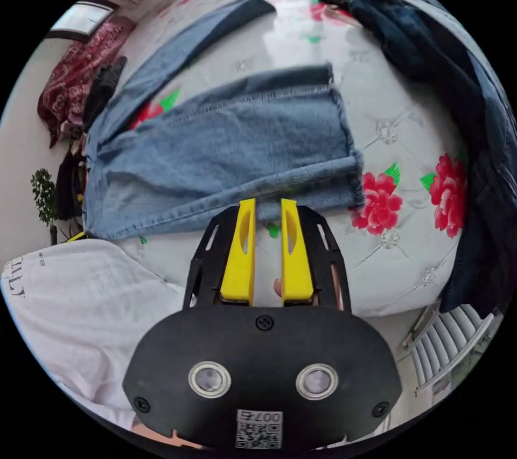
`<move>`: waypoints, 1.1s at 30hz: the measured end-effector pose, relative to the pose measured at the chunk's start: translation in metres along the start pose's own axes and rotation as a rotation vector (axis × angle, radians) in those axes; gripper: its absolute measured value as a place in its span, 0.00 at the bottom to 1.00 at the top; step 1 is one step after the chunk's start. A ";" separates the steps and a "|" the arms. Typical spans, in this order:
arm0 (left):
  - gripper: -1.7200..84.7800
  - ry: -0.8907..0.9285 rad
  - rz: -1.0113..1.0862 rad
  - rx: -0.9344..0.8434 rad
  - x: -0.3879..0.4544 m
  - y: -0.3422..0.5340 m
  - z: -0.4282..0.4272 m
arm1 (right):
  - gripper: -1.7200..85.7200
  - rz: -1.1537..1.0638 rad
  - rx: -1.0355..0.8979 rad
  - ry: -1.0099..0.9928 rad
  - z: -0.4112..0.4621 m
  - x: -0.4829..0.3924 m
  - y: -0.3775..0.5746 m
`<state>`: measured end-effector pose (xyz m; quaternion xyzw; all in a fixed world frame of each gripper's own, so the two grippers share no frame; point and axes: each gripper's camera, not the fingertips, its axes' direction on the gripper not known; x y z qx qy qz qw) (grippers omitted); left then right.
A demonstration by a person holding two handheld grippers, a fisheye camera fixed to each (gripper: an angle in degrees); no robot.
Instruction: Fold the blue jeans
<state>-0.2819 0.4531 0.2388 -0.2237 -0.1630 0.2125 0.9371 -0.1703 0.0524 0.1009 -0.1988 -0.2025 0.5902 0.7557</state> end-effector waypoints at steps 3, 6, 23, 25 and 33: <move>0.08 0.011 -0.010 0.002 -0.001 0.002 -0.004 | 0.04 0.065 0.025 0.046 -0.011 0.007 0.010; 0.09 0.060 -0.052 0.018 -0.019 0.009 -0.014 | 0.05 0.103 0.147 0.004 -0.054 0.014 0.015; 0.01 0.025 -0.249 -0.218 -0.057 0.019 0.017 | 0.03 0.091 0.142 0.179 -0.047 0.020 -0.109; 0.01 0.094 -0.348 -0.127 -0.072 0.033 0.005 | 0.02 0.066 0.147 0.146 -0.061 0.020 -0.107; 0.01 0.190 -0.249 0.103 -0.037 -0.027 -0.025 | 0.02 0.061 0.379 -0.066 -0.135 0.032 -0.093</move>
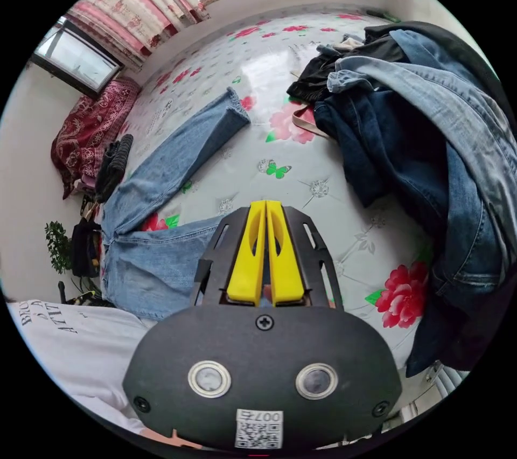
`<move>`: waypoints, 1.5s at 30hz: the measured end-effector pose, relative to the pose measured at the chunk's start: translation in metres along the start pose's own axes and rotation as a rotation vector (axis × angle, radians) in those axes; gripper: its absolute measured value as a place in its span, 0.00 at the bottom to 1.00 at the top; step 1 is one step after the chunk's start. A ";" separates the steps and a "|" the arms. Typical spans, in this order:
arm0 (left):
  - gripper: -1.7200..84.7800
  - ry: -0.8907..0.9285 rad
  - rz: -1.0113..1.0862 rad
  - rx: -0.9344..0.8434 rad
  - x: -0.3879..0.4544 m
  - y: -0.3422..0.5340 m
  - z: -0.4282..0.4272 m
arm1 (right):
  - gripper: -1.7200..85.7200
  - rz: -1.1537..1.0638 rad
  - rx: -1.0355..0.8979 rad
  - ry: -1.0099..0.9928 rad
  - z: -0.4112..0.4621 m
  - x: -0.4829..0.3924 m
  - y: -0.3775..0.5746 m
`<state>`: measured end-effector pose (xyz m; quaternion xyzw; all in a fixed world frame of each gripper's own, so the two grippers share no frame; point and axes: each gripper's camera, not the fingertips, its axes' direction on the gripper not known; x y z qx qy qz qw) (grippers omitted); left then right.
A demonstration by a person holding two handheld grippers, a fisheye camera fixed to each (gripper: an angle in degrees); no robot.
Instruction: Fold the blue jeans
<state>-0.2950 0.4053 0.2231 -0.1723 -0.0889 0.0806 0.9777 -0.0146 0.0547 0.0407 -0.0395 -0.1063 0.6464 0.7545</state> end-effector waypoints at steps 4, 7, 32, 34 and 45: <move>0.01 0.061 0.122 0.032 0.051 -0.019 0.018 | 0.02 0.087 0.234 -0.054 -0.029 0.006 0.004; 0.01 0.058 0.172 -0.043 0.079 -0.025 0.055 | 0.02 0.177 0.261 0.003 -0.020 0.016 -0.001; 0.01 -0.008 0.212 -0.104 0.105 -0.036 0.146 | 0.05 0.028 -0.106 0.175 0.028 0.021 0.064; 0.01 0.001 0.211 -0.113 0.103 -0.039 0.150 | 0.04 0.020 -0.199 0.099 0.049 0.027 0.064; 0.01 0.014 0.223 -0.110 0.102 -0.042 0.159 | 0.02 -0.109 -0.081 0.118 -0.051 0.009 0.102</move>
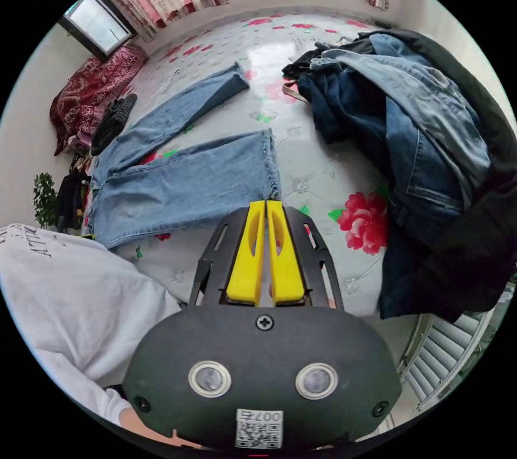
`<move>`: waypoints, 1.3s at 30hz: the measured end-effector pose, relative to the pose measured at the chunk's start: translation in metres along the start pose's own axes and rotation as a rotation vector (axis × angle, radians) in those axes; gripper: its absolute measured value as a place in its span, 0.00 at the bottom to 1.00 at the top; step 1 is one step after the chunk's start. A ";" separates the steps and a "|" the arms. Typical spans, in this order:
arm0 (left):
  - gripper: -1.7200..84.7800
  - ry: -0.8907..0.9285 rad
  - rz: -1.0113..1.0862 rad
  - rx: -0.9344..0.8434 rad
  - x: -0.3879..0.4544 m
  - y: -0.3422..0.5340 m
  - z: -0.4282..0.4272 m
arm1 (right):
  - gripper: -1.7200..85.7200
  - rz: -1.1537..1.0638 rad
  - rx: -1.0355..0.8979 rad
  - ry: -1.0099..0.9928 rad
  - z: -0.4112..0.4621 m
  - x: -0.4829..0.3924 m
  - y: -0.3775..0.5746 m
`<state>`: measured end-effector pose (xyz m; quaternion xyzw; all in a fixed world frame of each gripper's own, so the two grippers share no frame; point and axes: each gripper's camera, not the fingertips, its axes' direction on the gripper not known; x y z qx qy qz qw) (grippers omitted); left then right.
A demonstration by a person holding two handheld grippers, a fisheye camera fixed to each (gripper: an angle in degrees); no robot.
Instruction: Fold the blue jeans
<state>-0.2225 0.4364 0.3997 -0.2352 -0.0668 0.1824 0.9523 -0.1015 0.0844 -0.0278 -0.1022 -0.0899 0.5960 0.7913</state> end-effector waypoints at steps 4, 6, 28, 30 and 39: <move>0.01 -0.011 0.027 -0.003 -0.003 -0.001 0.000 | 0.02 0.210 -0.239 0.065 0.054 0.040 0.041; 0.01 0.010 0.032 -0.013 -0.011 0.001 -0.008 | 0.03 0.323 -0.190 0.055 0.049 0.055 0.058; 0.14 0.042 0.091 0.152 -0.187 -0.366 -0.095 | 0.12 -0.104 0.099 -0.141 0.165 -0.137 -0.416; 0.14 0.048 0.109 0.097 -0.192 -0.379 -0.076 | 0.13 -0.081 0.064 -0.079 0.199 -0.138 -0.454; 0.01 0.280 0.007 0.188 -0.255 -0.349 -0.095 | 0.04 0.023 -0.026 0.054 0.290 -0.137 -0.486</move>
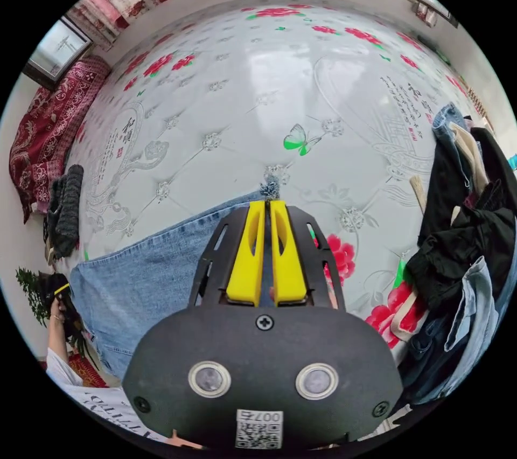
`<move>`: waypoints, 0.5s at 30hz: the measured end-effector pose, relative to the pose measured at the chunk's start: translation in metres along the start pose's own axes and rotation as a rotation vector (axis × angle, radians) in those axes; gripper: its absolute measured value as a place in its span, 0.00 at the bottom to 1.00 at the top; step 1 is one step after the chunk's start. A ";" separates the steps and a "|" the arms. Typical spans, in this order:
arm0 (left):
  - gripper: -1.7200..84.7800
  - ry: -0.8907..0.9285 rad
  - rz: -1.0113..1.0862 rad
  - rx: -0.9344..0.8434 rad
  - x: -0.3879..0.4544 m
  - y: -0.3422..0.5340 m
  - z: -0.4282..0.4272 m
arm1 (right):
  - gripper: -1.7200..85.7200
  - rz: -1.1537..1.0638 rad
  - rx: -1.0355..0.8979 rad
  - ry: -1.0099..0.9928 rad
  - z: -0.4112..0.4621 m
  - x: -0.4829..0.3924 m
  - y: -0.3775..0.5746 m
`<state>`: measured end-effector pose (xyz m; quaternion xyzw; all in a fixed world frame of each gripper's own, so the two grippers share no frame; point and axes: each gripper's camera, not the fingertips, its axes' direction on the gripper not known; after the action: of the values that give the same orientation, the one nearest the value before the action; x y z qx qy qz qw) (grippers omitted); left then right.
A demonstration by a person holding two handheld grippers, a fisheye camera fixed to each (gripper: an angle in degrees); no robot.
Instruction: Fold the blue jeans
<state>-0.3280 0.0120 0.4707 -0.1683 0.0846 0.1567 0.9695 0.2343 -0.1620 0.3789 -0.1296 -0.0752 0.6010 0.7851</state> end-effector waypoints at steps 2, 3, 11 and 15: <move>0.01 0.030 -0.018 0.064 -0.005 0.013 -0.024 | 0.03 -0.084 0.057 -0.009 -0.022 -0.007 0.006; 0.01 0.060 -0.034 0.106 -0.010 0.024 -0.043 | 0.02 -0.134 0.126 -0.027 -0.048 -0.008 0.013; 0.01 0.132 0.130 0.479 0.016 0.202 -0.213 | 0.02 -0.348 0.459 -0.260 -0.250 0.047 0.170; 0.01 0.129 0.115 0.530 0.017 0.313 -0.236 | 0.02 -0.327 0.424 -0.097 -0.277 0.094 0.306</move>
<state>-0.4422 0.2129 0.1537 0.0866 0.1935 0.1728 0.9619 0.0522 -0.0278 0.0203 0.0804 -0.0049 0.4742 0.8767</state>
